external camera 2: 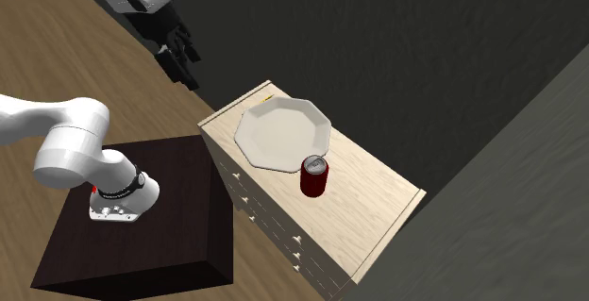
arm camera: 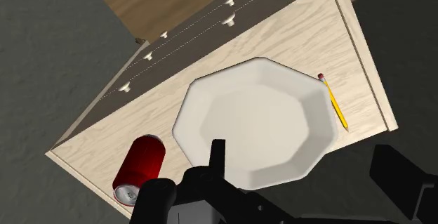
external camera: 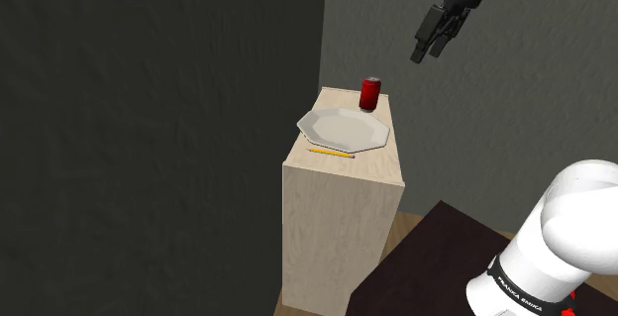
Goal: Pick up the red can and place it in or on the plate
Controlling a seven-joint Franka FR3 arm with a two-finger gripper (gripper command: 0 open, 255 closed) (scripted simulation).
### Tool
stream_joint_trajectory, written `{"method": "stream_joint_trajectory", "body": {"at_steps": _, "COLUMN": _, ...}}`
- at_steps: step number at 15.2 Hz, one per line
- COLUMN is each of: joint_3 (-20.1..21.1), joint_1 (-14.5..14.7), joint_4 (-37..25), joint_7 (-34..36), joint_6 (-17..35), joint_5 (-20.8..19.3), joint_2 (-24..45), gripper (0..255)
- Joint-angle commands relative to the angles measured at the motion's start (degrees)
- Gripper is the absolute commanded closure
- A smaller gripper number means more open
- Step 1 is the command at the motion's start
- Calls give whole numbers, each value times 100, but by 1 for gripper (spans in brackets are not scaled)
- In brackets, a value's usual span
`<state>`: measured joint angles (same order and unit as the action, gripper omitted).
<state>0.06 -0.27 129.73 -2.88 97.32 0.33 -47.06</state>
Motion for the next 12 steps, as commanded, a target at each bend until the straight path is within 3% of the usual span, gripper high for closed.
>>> {"method": "stream_joint_trajectory", "body": {"at_steps": 1, "joint_3": 0, "joint_1": 0, "joint_4": 0, "joint_7": 0, "joint_6": 0, "joint_5": 0, "joint_2": 0, "gripper": 0}}
{"method": "stream_joint_trajectory", "body": {"at_steps": 12, "joint_3": -745, "joint_1": -132, "joint_4": -1099, "joint_7": -881, "joint_6": 554, "joint_5": -226, "joint_2": 2329, "gripper": 0}}
